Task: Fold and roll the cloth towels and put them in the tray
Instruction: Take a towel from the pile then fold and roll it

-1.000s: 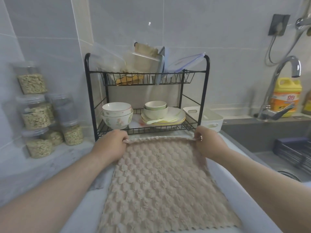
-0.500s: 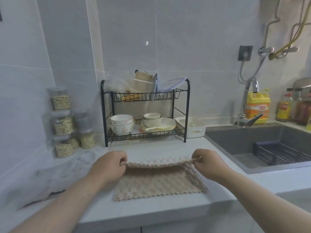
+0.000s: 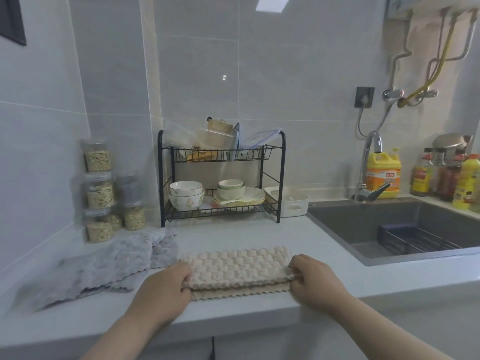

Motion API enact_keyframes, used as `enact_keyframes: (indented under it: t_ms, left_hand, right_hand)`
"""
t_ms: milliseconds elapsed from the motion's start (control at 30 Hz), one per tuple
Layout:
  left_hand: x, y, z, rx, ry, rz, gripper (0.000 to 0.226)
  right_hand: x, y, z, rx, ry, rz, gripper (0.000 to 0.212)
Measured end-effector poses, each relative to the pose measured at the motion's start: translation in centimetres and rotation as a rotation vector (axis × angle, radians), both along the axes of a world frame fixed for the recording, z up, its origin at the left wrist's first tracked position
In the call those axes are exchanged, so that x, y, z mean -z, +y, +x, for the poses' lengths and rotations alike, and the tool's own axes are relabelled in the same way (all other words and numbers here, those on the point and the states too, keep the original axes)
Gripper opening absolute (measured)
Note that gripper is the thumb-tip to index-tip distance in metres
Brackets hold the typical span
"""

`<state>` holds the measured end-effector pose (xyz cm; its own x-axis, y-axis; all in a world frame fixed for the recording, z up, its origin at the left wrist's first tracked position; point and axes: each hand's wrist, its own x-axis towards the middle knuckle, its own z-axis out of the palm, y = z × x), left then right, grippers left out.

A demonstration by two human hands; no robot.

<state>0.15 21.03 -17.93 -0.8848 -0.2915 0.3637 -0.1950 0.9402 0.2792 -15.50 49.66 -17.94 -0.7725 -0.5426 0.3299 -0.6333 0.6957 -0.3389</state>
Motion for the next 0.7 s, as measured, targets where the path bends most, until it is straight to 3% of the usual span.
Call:
enact_keyframes:
  t_ms: [133,267,333,400,467,533,633,667,700]
  left_hand:
    - [0.4,-0.3,-0.1,0.032,-0.026,-0.006,0.006]
    - [0.8,-0.8,-0.2,0.124,0.093,-0.089,0.034]
    - [0.7,-0.8,-0.2,0.112,0.212,-0.046,0.046]
    - [0.0,-0.8,-0.6,0.098,0.24,0.091,0.048]
    - [-0.7,-0.5,-1.5,0.104,0.132,0.199,0.039]
    - [-0.9,-0.2,-2.3,0.148,-0.033,0.26,0.051]
    - [0.4,-0.4,-2.9,0.165,-0.326,0.048,0.068]
    - [0.7,-0.6,-3.1,0.167,-0.382,-0.023,0.071]
    - [0.8,-0.7,-3.2,0.168,-0.419,-0.067,0.076]
  right_hand:
    - [0.2,0.0,0.0,-0.016,-0.014,0.013,0.005]
    - [0.4,0.4,-0.1,-0.079,-0.062,0.007,0.013]
    - [0.4,0.7,0.0,-0.025,-0.025,-0.116,0.025]
    - [-0.6,0.2,-0.1,0.038,0.015,-0.188,0.051]
    - [-2.1,-1.4,-0.2,0.059,-0.004,-0.11,0.052]
    - [-2.8,-3.0,-0.7,0.011,-0.063,0.07,0.048]
    - [-1.0,-3.6,-1.2,-0.084,-0.117,0.451,0.097]
    - [-0.3,-3.3,-1.4,-0.082,-0.11,0.486,0.097]
    - [0.2,-3.2,-1.5,-0.062,-0.111,0.476,0.082]
